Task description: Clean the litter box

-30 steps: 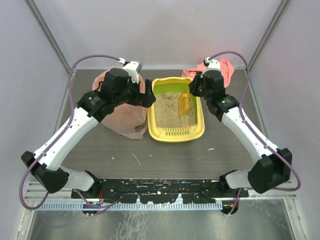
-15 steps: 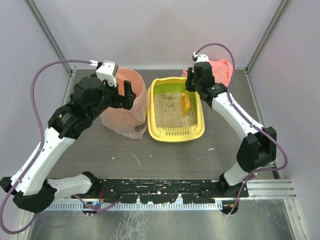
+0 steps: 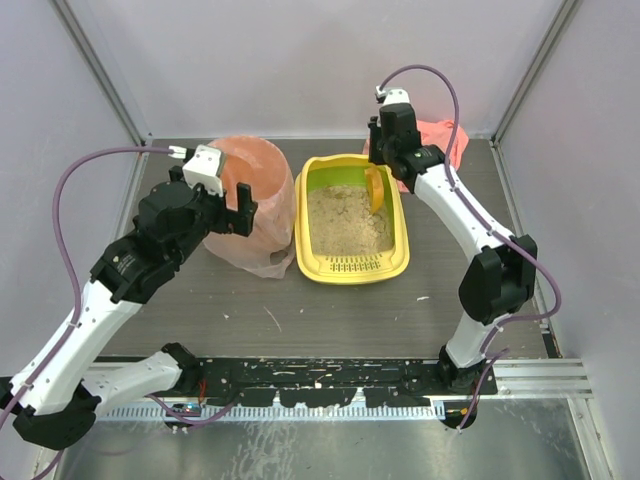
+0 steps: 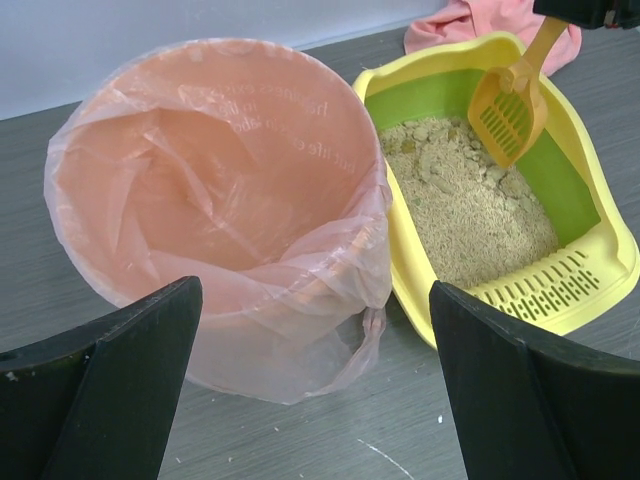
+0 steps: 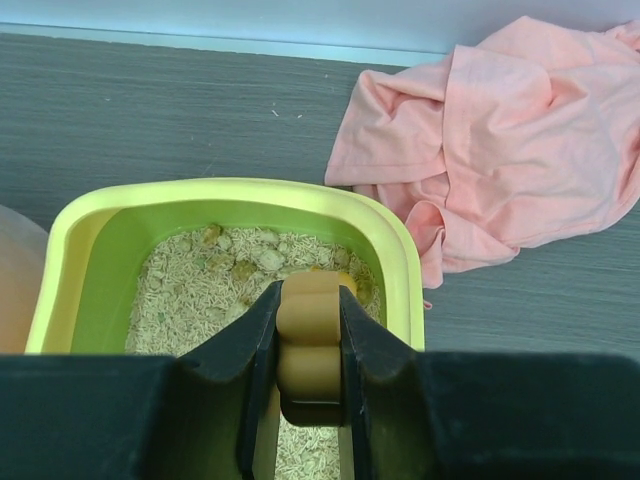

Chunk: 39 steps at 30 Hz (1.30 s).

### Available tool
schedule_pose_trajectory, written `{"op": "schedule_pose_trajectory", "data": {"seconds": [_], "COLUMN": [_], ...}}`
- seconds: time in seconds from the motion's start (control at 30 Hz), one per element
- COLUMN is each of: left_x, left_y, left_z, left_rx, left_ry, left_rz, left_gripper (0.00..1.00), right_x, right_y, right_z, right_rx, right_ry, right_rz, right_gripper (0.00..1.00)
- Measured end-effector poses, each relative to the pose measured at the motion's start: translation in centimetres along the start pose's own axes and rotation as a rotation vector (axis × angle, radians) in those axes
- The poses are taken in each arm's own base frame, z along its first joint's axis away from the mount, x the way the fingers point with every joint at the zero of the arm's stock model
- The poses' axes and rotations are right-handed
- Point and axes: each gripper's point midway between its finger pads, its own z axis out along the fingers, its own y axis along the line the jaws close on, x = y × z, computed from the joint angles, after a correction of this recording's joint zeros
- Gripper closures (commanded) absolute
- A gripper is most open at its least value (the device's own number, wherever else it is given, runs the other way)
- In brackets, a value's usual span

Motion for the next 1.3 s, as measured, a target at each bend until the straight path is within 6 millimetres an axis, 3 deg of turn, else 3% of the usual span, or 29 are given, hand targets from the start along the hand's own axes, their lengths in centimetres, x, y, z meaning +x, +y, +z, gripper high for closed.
{"op": "schedule_pose_trajectory", "data": {"seconds": [0.2,0.4,0.9,1.13,1.3], "left_x": [-0.4,-0.1,0.5,0.5,0.8], "left_y": [0.2,0.1,0.2,0.2,0.1], "left_z": [0.1,0.4,0.7,0.9,1.1], "left_rx": [-0.01,-0.011,-0.014,-0.015,-0.011], "left_ry": [-0.023,-0.015,-0.006,-0.001,0.008], "left_rz": [0.0,0.003,0.006,0.006,0.008], "left_gripper": [0.02,0.02,0.02,0.02,0.02], "right_x": [1.8,3.3,2.5,4.1,5.5], "right_y": [0.1,1.1,3.0,3.2,2.8], "right_z": [2.0,2.5,-1.6,-2.5,-2.9], "right_rx": [0.008,-0.065,-0.217,-0.23,-0.224], "right_ry": [0.056,0.048,-0.028,0.063,0.059], "right_rz": [-0.039,-0.045,0.009,0.028,0.045], "right_gripper": [0.99,0.99,0.99,0.98,0.87]}}
